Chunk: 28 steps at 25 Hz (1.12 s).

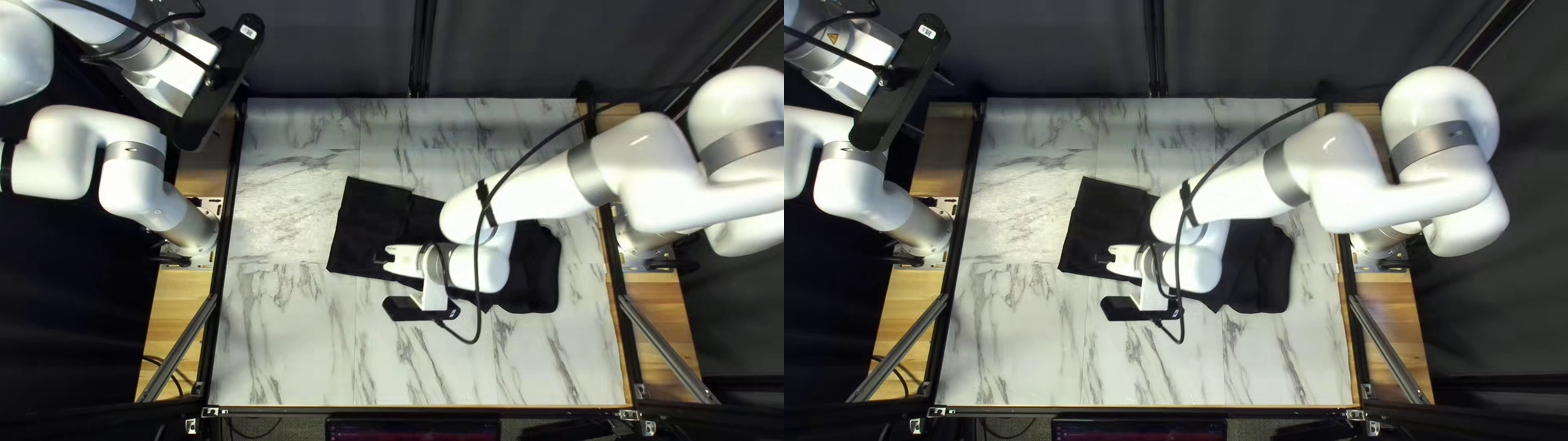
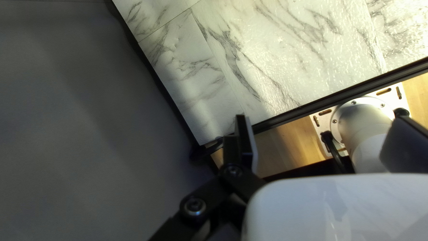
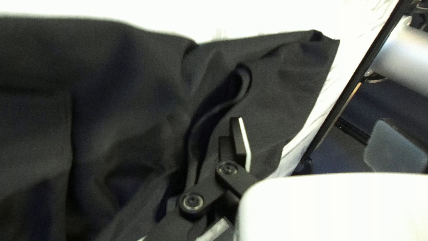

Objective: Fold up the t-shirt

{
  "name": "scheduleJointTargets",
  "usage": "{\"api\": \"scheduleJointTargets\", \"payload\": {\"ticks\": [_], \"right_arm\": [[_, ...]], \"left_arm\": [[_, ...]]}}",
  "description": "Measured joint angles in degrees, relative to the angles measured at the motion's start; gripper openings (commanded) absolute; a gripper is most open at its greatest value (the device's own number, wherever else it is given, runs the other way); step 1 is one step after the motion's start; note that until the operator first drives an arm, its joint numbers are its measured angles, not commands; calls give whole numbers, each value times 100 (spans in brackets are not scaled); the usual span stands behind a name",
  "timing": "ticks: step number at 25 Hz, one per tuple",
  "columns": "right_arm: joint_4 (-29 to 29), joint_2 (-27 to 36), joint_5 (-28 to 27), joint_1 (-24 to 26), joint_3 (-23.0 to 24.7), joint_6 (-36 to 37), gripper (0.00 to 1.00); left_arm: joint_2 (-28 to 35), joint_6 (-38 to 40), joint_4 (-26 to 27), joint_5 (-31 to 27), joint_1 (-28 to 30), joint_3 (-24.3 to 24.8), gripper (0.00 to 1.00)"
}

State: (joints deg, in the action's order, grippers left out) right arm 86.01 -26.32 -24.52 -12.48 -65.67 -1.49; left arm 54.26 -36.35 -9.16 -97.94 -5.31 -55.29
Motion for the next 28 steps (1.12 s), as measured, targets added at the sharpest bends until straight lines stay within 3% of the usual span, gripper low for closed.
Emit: {"api": "scheduleJointTargets", "payload": {"ticks": [12, 14, 15, 18, 20, 28], "right_arm": [[-823, -229, 166, 82, -255, 499, 99], [-947, -267, 232, 135, -254, 605, 90], [-1007, -280, 258, 151, -250, 656, 73], [-1213, -307, 314, 180, -247, 839, 8], [-1368, -314, 335, 188, -252, 988, 0], [-1717, -179, 294, 238, -237, 1418, 0]], "left_arm": [[0, 0, 0, 0, 0, 0, 100], [0, 0, 0, 0, 0, 0, 100], [0, 0, 0, 0, 0, 0, 100], [0, 0, 0, 0, 0, 0, 100], [0, 0, 0, 0, 0, 0, 100], [0, 0, 0, 0, 0, 0, 100]]}}
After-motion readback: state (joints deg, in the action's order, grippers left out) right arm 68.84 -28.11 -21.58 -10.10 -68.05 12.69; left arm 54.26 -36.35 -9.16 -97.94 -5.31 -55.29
